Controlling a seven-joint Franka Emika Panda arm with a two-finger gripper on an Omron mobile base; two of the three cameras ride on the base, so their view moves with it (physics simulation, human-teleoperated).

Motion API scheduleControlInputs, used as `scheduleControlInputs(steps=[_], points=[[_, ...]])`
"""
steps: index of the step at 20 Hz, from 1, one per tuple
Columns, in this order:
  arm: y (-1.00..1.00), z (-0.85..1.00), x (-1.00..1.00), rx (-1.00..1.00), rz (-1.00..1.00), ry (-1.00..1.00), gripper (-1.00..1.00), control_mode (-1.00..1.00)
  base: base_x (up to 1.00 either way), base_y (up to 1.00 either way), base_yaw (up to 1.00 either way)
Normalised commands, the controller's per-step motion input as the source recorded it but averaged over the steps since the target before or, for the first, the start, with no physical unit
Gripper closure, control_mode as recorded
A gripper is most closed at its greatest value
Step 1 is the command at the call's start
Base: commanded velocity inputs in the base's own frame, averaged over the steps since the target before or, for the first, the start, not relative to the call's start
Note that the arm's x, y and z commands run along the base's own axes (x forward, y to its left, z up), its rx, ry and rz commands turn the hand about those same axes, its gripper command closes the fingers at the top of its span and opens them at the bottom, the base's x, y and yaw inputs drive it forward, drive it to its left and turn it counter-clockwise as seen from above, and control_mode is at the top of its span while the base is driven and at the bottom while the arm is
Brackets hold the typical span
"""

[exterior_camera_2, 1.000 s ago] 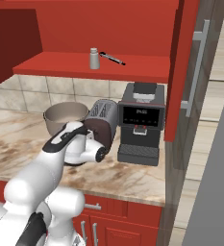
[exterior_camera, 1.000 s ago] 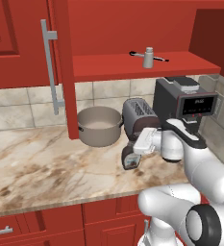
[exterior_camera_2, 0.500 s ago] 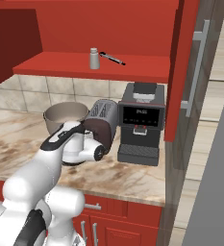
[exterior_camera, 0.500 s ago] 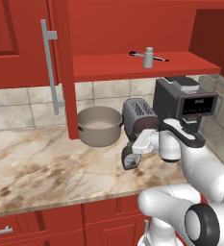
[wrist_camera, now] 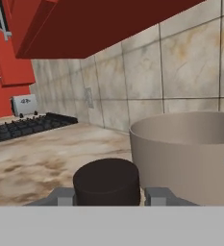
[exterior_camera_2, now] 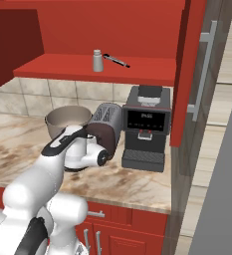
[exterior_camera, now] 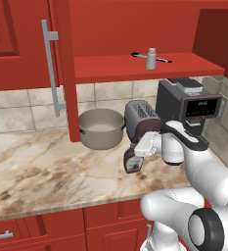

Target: Pick the shaker and syrup bottle from the counter and place them in the cabinet.

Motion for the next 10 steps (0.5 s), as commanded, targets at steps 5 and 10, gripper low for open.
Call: scheduleControlInputs(steps=[5,10], points=[[0.00,0.04,-0.09,0.00,0.00,-0.02,1.00,-1.00,0.00,0.00,0.00],[0.00,0.36,-0.23,0.00,0.00,-0.01,1.00,-1.00,0.00,0.00,0.00]])
